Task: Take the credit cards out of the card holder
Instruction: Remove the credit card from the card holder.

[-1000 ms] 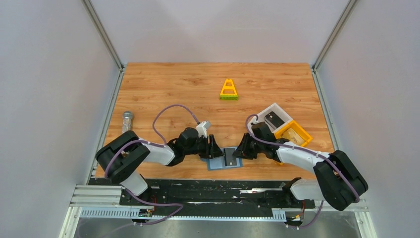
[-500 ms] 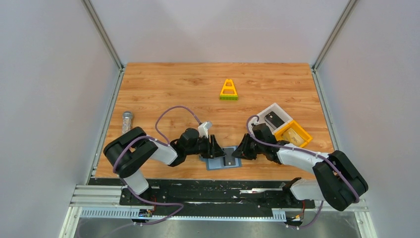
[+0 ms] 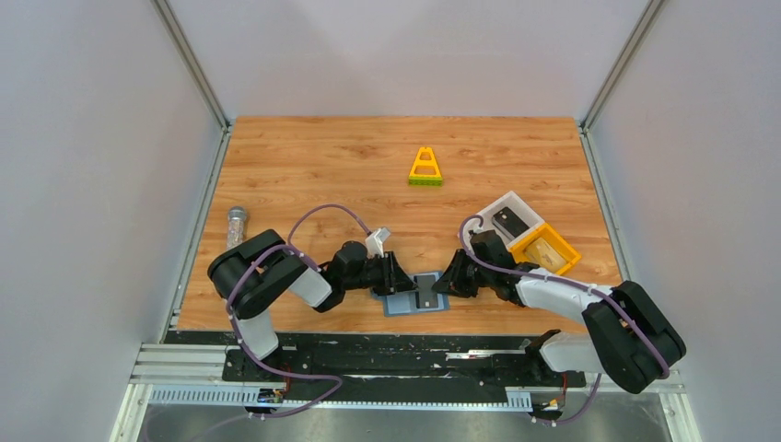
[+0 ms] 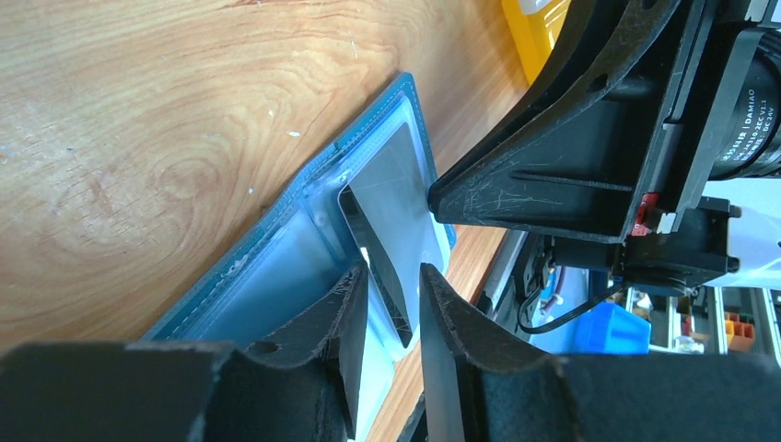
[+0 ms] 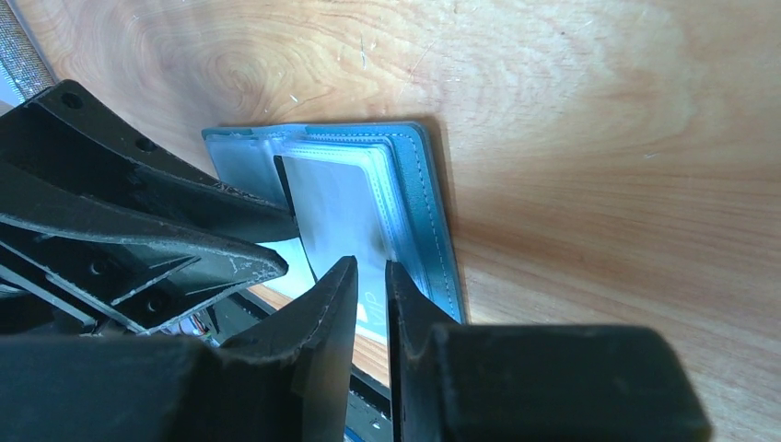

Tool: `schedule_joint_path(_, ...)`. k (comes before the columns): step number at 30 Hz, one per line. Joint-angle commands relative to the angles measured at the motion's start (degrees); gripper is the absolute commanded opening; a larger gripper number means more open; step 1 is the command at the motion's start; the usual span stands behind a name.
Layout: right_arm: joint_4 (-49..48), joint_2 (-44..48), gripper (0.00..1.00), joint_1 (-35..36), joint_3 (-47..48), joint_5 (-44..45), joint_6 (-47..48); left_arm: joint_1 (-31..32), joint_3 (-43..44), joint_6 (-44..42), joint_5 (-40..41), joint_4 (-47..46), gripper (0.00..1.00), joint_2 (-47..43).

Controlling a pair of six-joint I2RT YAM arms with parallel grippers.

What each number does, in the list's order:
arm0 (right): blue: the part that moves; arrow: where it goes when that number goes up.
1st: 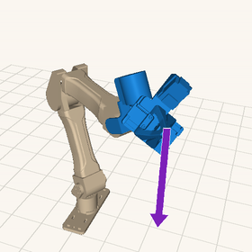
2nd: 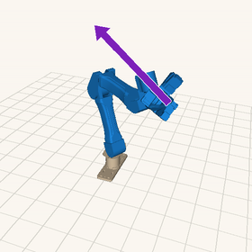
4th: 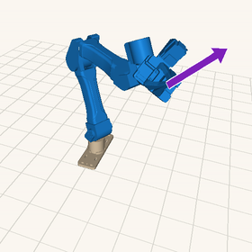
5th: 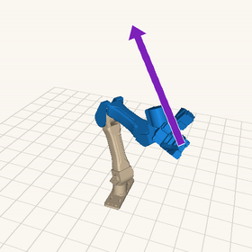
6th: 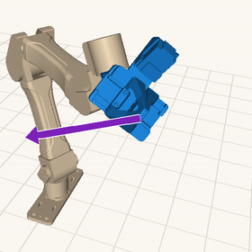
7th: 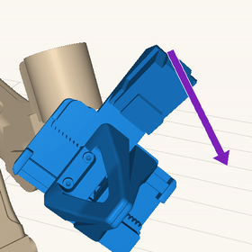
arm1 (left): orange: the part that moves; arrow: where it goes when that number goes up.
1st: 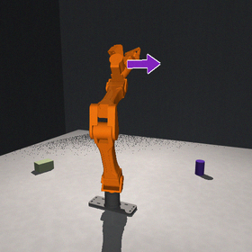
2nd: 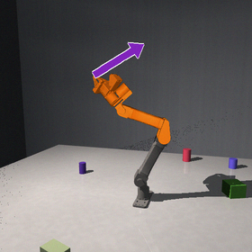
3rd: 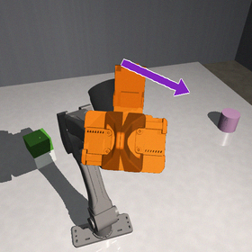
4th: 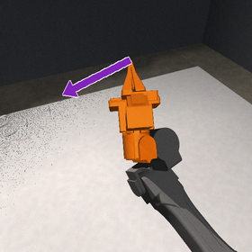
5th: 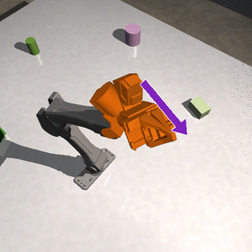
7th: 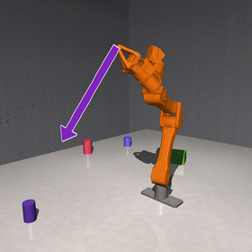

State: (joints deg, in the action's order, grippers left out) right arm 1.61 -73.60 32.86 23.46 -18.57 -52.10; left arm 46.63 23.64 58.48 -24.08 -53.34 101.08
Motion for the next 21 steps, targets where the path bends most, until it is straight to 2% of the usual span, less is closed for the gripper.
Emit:
schedule_joint_path(1, 0.87, -0.05, 0.19, 0.45, -1.35, 1.44, 0.21, 0.23, -0.43, 1.86, -2.08, -5.09, 0.34, 0.68)
schedule_joint_path(9, 0.52, -0.23, 0.18, 0.45, -1.57, 1.38, 0.16, 0.04, -0.88, 5.43, -3.51, -10.46, 0.31, 2.56)
schedule_joint_path(16, 0.51, 0.27, 0.18, 0.45, -1.85, 1.51, -0.03, -0.28, -1.83, 11.15, -5.02, -20.71, 0.3, 6.99)
schedule_joint_path(18, 0.64, 0.39, 0.18, 0.45, -1.88, 1.49, -0.07, -0.51, -2.03, 11.67, -5.32, -22.46, 0.26, 8.37)
schedule_joint_path(21, 1.02, 0.52, 0.18, 0.49, -1.84, 1.76, -0.13, -0.78, -2.3, 11.86, -5.73, -23.73, 0.14, 9.6)
